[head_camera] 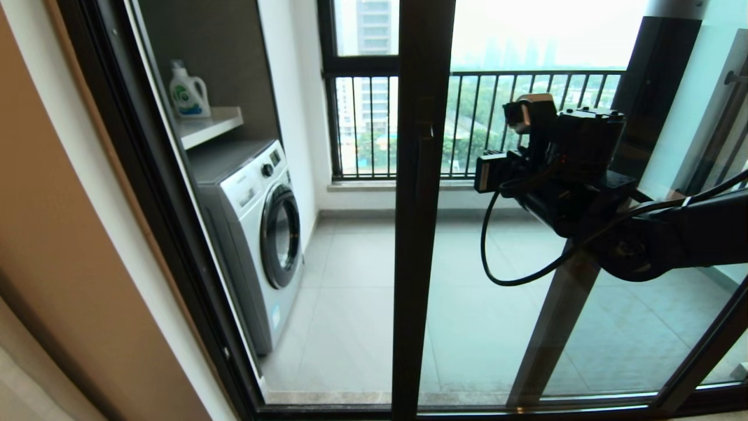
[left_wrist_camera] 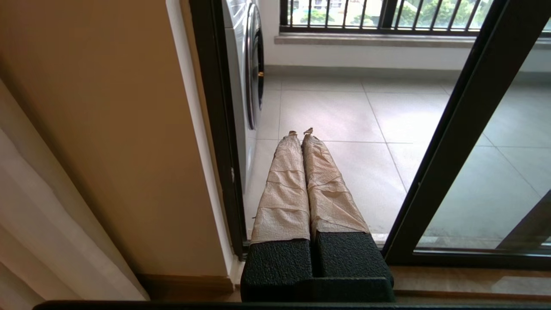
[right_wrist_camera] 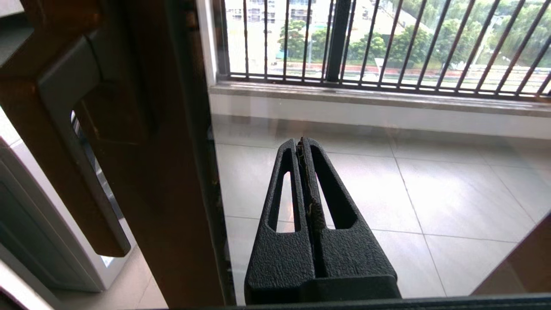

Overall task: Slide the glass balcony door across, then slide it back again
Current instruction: Close the slid door

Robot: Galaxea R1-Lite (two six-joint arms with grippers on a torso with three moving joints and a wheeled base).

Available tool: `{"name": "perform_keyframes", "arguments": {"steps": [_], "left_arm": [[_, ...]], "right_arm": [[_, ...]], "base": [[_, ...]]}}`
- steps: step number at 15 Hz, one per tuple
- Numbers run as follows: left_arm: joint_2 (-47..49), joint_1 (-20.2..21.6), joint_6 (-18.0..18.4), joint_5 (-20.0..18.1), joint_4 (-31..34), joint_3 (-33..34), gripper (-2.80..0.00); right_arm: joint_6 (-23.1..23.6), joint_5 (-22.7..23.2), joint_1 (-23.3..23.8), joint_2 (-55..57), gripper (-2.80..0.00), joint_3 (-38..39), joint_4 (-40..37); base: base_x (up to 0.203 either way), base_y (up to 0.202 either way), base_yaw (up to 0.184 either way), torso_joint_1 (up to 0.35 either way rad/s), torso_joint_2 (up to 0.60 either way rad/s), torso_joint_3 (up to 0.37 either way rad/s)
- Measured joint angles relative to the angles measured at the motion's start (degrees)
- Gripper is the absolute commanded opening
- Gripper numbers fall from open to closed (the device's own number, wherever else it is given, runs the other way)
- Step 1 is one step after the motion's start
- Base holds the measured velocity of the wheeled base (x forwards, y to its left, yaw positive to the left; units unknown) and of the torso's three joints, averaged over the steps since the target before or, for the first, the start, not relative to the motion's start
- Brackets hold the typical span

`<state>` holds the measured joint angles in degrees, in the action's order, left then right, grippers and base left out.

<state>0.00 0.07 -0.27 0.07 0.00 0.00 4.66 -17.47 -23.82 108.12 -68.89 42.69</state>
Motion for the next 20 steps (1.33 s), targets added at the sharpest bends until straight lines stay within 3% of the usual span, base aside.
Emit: {"name": "perform_keyframes", "arguments": {"steps": [8,13,17,20], "left_arm": [[0.00,0.00,0.00,0.00,0.00,0.00,-2.80],[0.00,0.00,-0.02,0.00,0.00,0.00,-2.80],[0.00,0.00,-0.02,0.00,0.00,0.00,-2.80],[0.00,-0.02,0.02,0.00,0.02,0.00,-2.80]], "right_arm": [[-2.36,2.04,2.14,-23.72,-2.80,18.81,-0.50],[3.71,-2.55,2.92,-48.59,-2.80,36.72,-2.77],[6.33,-3.23,10.10,-70.85,-2.80,39.86,-16.19],[7.80,-0.74,17.35,-86.32,-2.80,41.57,-27.50]], "base": [[0.000,0.000,0.000,0.000,0.00,0.000],[0.000,0.000,0.000,0.000,0.00,0.000],[0.000,0.000,0.000,0.000,0.00,0.000],[0.000,0.000,0.000,0.000,0.00,0.000]]}}
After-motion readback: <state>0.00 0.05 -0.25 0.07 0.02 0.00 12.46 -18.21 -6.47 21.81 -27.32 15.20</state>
